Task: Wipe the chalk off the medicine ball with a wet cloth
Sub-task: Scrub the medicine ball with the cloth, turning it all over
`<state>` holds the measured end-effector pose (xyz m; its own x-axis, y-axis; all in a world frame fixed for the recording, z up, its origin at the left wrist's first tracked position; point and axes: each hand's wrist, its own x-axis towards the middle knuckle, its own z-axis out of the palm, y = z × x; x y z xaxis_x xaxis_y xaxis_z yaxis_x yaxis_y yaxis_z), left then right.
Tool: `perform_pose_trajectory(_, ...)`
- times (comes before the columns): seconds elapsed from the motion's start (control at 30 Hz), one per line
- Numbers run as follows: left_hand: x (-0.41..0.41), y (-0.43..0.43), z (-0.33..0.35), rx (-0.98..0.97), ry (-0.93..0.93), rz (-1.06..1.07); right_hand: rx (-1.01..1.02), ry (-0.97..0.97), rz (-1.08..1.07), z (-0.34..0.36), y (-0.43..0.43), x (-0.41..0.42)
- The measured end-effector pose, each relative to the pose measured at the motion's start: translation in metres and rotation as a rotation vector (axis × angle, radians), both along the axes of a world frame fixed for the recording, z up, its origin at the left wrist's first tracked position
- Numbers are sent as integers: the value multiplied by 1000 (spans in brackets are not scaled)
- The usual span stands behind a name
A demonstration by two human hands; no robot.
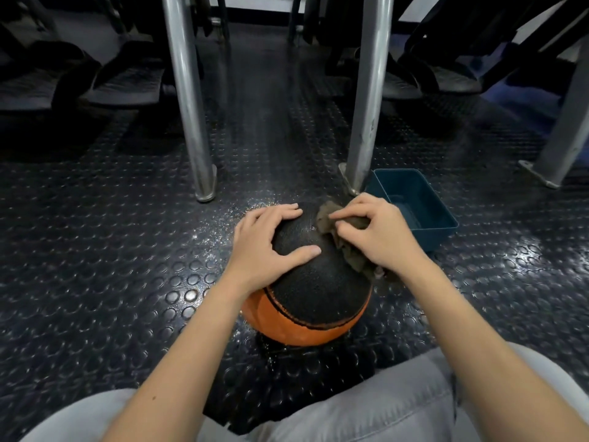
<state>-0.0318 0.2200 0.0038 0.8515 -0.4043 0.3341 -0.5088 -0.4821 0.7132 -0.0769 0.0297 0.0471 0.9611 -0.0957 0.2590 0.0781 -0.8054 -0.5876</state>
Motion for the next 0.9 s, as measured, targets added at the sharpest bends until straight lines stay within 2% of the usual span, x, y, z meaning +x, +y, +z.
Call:
perform_pose_trajectory(0.1, -5, 1, 7, 27, 49, -18, 22, 58, -161, -2, -12, 6)
perform_pose_trajectory(0.27, -19, -4, 7, 124, 82, 19, 26, 62, -130, 4, -7, 5)
perform_pose_trajectory(0.47, -14, 1, 6, 142, 110, 16, -135, -52, 217, 20, 27, -14)
perform_pose_trajectory(0.57, -18, 1, 6, 145, 113, 14, -246, -31, 328, 19, 29, -16)
perform_pose_trajectory(0.67, -24, -4, 7, 154, 81, 10, -114, -32, 167, 16, 8, -1)
perform_pose_trajectory(0.77, -32, -13, 12, 191, 65, -26, -45, 75, -47, 12, -15, 9)
perform_pose_trajectory(0.83, -38, -18, 13, 212, 43, -14, -70, 72, -40, 12, -14, 2)
perform_pose_trajectory(0.9, -42, -24, 13, 226, 22, -6, -115, -16, 78, 16, 1, -12)
